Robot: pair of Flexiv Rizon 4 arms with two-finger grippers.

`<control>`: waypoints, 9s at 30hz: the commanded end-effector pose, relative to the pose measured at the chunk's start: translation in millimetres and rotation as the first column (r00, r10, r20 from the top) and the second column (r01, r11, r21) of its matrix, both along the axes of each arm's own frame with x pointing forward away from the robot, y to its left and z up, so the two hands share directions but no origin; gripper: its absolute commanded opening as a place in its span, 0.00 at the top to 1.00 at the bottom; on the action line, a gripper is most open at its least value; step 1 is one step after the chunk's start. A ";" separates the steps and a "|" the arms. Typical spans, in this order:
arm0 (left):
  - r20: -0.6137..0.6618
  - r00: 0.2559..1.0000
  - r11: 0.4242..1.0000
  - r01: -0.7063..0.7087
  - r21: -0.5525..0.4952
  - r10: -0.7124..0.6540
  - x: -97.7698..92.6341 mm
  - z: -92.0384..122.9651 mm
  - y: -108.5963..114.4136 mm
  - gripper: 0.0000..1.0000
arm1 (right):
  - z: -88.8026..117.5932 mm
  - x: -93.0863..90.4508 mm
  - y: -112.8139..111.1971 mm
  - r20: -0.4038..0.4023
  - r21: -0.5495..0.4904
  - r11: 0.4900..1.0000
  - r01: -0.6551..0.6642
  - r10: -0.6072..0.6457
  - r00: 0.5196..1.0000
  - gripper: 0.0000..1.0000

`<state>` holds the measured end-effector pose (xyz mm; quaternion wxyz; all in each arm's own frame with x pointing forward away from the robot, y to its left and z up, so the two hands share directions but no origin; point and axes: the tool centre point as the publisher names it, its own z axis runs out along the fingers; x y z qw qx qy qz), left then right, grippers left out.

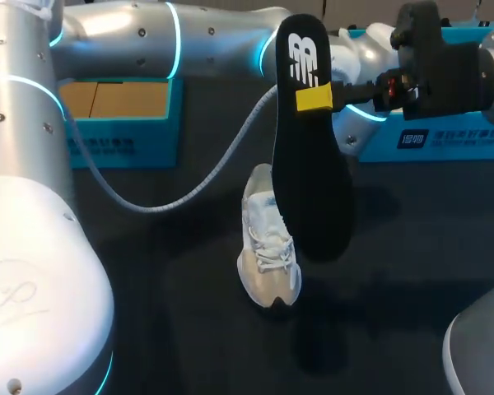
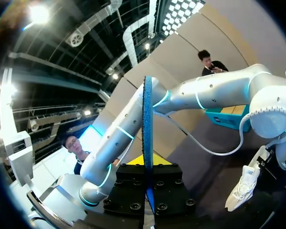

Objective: Take the shoe out of the shoebox, open the shoe tongue, remove and reinsert the insole, then place the shoe into the shoebox

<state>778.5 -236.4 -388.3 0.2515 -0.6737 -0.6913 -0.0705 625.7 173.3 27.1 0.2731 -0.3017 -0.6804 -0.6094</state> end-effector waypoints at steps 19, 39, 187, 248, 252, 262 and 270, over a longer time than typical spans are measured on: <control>-0.016 0.999 0.992 -0.043 -0.117 0.041 0.9 41.1 -21.6 0.00 | -0.3 1.0 2.8 -0.002 -0.003 1.000 0.001 -0.001 1.000 1.00; -0.018 0.983 0.935 -0.181 -0.306 0.185 42.9 114.8 -20.8 0.00 | -8.0 9.9 -45.7 -0.073 0.117 0.975 0.187 -0.179 0.981 1.00; 0.034 0.957 -0.366 0.143 -0.920 0.287 18.6 304.4 10.0 0.00 | -99.5 219.0 -59.7 -0.829 0.005 0.990 0.140 -0.074 0.554 1.00; -0.068 0.968 -0.476 0.056 -0.878 0.241 5.7 313.3 -6.0 1.00 | -114.1 166.6 -57.3 -0.687 -0.023 0.996 0.088 -0.079 0.722 0.00; -0.070 0.969 -0.474 0.052 -0.879 0.237 5.2 313.0 0.0 1.00 | -114.9 157.8 -65.0 -0.657 -0.041 0.994 0.103 -0.104 0.747 0.00; -0.080 0.975 -0.479 0.031 -0.877 0.209 -0.4 319.1 11.3 1.00 | -112.7 147.7 -83.7 -0.609 -0.061 0.994 0.090 -0.109 0.786 0.00; -0.058 0.979 -0.478 0.044 -0.877 0.197 -1.4 326.6 16.4 1.00 | -119.5 144.4 -94.8 -0.612 -0.019 0.996 0.082 -0.077 0.787 0.00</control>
